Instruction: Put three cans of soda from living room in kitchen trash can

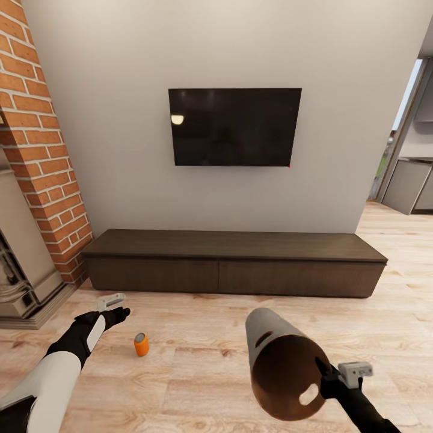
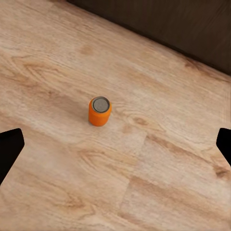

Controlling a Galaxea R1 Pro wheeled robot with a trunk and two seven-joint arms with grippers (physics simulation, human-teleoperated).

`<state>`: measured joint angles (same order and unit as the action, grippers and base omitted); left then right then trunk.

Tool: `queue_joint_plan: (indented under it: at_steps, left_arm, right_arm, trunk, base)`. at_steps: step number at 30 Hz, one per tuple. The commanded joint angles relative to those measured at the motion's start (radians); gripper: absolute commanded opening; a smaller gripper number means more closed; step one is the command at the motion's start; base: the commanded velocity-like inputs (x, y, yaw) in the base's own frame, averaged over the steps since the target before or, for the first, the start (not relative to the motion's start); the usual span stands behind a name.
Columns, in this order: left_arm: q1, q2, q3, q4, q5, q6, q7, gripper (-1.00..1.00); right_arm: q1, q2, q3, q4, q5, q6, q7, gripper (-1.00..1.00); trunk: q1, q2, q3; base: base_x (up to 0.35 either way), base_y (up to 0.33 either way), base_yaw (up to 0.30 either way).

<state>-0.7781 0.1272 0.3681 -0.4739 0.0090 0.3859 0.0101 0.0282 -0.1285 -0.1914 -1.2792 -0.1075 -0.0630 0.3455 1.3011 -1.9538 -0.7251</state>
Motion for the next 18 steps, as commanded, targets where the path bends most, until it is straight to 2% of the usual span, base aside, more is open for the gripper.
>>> queue_joint_plan:
  at_steps: [1,3,6,7,9,12,18]
  left_arm:
    - [0.0,0.0,0.0,0.0,0.0,0.0,0.0,1.0]
    - [0.0,0.0,0.0,0.0,0.0,-0.001,0.0,1.0]
    - [0.0,0.0,0.0,0.0,0.0,-0.001,0.001,1.0]
    - [0.0,0.0,0.0,0.0,0.0,-0.002,0.001,1.0]
    - [0.0,0.0,0.0,0.0,0.0,-0.004,0.001,1.0]
    - [0.0,0.001,0.0,0.001,0.001,-0.011,0.001,1.0]
    - [0.0,-0.001,-0.001,0.003,-0.002,-0.013,0.001,1.0]
  right_arm:
    - [-0.024,0.0,-0.001,-0.051,-0.015,0.057,0.005,-1.0]
    - [-0.08,-0.003,-0.002,-0.104,-0.016,0.163,0.005,-1.0]
    - [-0.148,-0.008,-0.002,-0.131,-0.02,0.255,0.006,-1.0]
    - [-0.2,-0.01,-0.003,-0.14,-0.019,0.311,0.007,-1.0]
    - [-0.239,-0.011,-0.003,-0.145,-0.017,0.363,0.007,-1.0]
    - [-0.273,-0.01,0.0,-0.149,-0.016,0.441,0.009,-1.0]
    - [-0.287,-0.003,0.019,-0.166,-0.014,0.48,0.009,-1.0]
  trunk:
    - [0.0,0.0,0.0]
    - [0.0,0.0,0.0]
    - [0.0,0.0,0.0]
    - [0.0,0.0,0.0]
    - [0.0,0.0,0.0]
    - [0.0,0.0,0.0]
    - [0.0,0.0,0.0]
  base:
    - [0.0,0.0,0.0]
    - [0.0,0.0,0.0]
    - [0.0,0.0,0.0]
    - [0.0,0.0,0.0]
    - [0.0,0.0,0.0]
    - [0.025,0.0,0.0]
    - [0.232,0.0,0.0]
